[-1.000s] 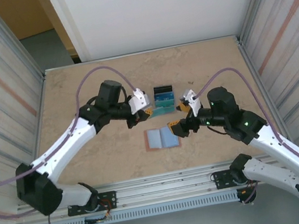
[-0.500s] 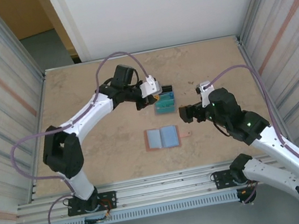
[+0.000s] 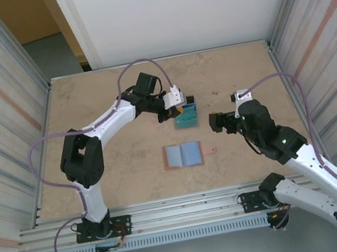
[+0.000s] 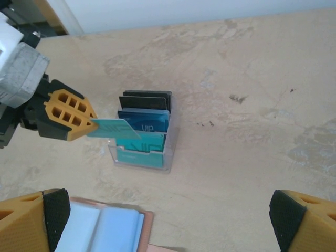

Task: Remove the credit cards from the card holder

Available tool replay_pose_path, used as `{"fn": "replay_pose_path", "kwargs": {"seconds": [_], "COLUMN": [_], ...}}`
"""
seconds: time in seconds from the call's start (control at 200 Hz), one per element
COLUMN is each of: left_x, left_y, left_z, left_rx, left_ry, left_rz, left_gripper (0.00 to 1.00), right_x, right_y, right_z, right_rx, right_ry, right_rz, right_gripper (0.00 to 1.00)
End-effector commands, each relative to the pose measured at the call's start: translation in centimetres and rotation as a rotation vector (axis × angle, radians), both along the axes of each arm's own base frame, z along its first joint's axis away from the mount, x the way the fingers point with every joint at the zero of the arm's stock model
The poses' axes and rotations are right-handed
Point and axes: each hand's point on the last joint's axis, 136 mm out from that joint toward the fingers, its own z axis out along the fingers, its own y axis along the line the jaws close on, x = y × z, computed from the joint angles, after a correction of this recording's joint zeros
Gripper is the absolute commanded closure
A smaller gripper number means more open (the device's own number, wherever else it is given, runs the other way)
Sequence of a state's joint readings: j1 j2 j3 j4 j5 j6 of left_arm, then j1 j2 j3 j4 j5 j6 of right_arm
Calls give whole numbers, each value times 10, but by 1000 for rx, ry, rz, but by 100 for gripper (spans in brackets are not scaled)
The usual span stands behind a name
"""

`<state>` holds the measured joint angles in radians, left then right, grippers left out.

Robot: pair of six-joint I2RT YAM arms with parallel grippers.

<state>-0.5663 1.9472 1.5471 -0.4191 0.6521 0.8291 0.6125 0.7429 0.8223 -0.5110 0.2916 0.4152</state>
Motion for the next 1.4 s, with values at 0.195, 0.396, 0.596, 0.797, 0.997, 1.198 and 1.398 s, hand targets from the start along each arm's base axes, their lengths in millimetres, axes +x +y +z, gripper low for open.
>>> {"fn": "replay_pose_path", "kwargs": {"seconds": [0.195,0.396,0.596,0.797,0.997,1.198,1.398], "left_x": [15,16,11,13,17,19,19], "left_y": [-7,-13,-12,-12,-15,-18,-20], "left_z": [-12,-27,-37,-43,-50,-57,-62], "left_rx": [9,11,27,38,47,55,61], "left_ry": [45,121,141,135,134,137,137], "left_rz": [-52,-65,-61,-57,-46,-45,-49], "left_gripper": [100,100,100,100,100,100,100], "right_x": [-1,-1,-1,0,0,-1,-1], "right_y": [-5,-6,-7,-2,-2,-2,-2], "right_z": [3,2,-1,0,-2,-1,-2], "right_rx": [32,30,30,44,46,46,45], "right_ry": [-5,-2,3,0,4,0,2], "right_rz": [-26,-27,-28,-11,-7,-7,-6], "right_gripper": [1,1,1,1,1,1,1]}}
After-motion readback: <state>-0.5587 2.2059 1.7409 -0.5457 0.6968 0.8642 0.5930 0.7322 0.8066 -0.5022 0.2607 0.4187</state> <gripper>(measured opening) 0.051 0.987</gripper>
